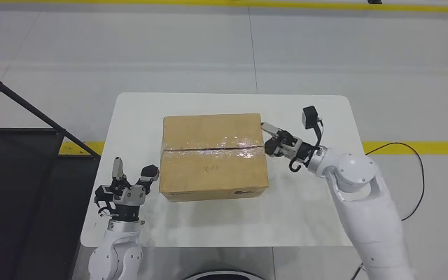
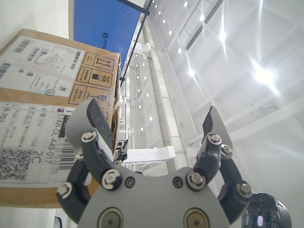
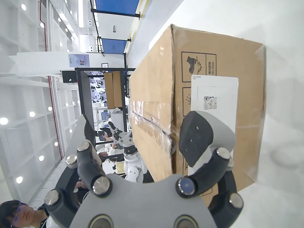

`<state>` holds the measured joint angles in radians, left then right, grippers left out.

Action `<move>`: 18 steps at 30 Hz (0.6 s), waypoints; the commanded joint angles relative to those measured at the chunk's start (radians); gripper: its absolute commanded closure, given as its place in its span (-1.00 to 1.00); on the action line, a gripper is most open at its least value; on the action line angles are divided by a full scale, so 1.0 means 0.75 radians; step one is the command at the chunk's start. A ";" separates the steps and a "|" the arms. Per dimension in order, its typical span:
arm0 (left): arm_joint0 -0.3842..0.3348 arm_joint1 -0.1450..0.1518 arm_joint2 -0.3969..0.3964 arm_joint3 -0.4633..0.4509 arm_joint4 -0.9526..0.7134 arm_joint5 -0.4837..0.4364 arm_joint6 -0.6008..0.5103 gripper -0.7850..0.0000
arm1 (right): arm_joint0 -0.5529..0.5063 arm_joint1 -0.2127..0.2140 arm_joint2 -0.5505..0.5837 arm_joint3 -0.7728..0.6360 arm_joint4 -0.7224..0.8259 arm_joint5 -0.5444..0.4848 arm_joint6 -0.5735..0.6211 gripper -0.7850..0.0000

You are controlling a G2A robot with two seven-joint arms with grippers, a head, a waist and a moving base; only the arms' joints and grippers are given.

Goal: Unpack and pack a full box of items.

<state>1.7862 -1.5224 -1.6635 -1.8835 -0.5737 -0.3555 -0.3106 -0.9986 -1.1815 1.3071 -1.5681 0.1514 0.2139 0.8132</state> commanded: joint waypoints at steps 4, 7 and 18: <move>0.000 0.000 0.000 0.000 0.000 0.000 0.000 -1.00 | -0.014 0.009 0.020 0.012 -0.020 0.024 0.002 -1.00; 0.000 0.000 0.000 0.000 0.000 0.000 0.000 -1.00 | -0.028 0.017 0.056 0.014 -0.023 0.016 -0.007 -1.00; 0.004 0.015 -0.101 -0.050 0.313 -0.057 0.103 -1.00 | -0.176 0.071 0.334 -0.046 -0.132 -0.412 -0.015 -1.00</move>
<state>1.7882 -1.5138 -1.7201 -1.9133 -0.4217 -0.3889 -0.2558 -1.1198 -1.1322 1.5402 -1.5894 0.0785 -0.0524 0.8003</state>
